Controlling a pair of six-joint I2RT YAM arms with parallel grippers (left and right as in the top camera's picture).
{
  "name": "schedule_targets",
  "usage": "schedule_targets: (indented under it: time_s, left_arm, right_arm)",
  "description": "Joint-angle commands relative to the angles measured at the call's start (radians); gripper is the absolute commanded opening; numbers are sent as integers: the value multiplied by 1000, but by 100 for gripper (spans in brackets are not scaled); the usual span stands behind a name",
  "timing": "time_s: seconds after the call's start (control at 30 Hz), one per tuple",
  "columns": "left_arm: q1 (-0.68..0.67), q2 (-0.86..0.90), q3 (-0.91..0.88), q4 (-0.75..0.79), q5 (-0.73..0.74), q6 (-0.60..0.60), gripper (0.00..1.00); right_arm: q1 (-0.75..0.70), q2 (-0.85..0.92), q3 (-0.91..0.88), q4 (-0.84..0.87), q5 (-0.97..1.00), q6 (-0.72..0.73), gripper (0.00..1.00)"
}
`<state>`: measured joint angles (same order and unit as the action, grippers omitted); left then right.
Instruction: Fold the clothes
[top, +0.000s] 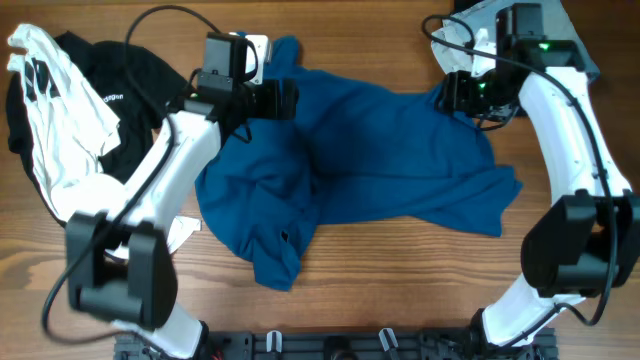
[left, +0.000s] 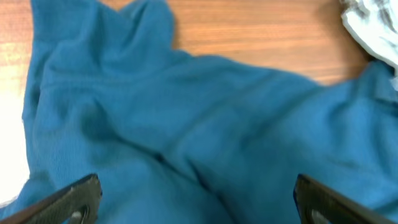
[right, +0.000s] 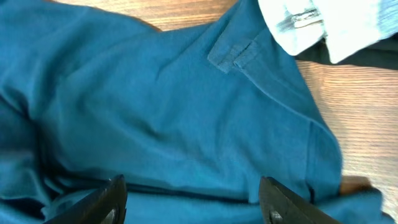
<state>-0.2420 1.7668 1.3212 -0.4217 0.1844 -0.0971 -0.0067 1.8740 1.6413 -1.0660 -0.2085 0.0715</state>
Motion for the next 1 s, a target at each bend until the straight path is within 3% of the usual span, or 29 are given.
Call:
schedule_targets:
  time_s: [0.0, 0.37, 0.7, 0.97]
  left_arm:
    - [27, 137, 3, 110, -95, 71, 98]
    - [127, 356, 3, 210, -198, 71, 96]
    - [261, 360, 3, 225, -255, 103, 96]
    - [267, 360, 3, 212, -257, 116, 99]
  right_arm:
    - [27, 14, 1, 26, 18, 17, 68]
    - [30, 24, 1, 70, 18, 26, 68]
    - [52, 80, 1, 92, 18, 37, 68]
    - [139, 183, 1, 274, 122, 41, 63]
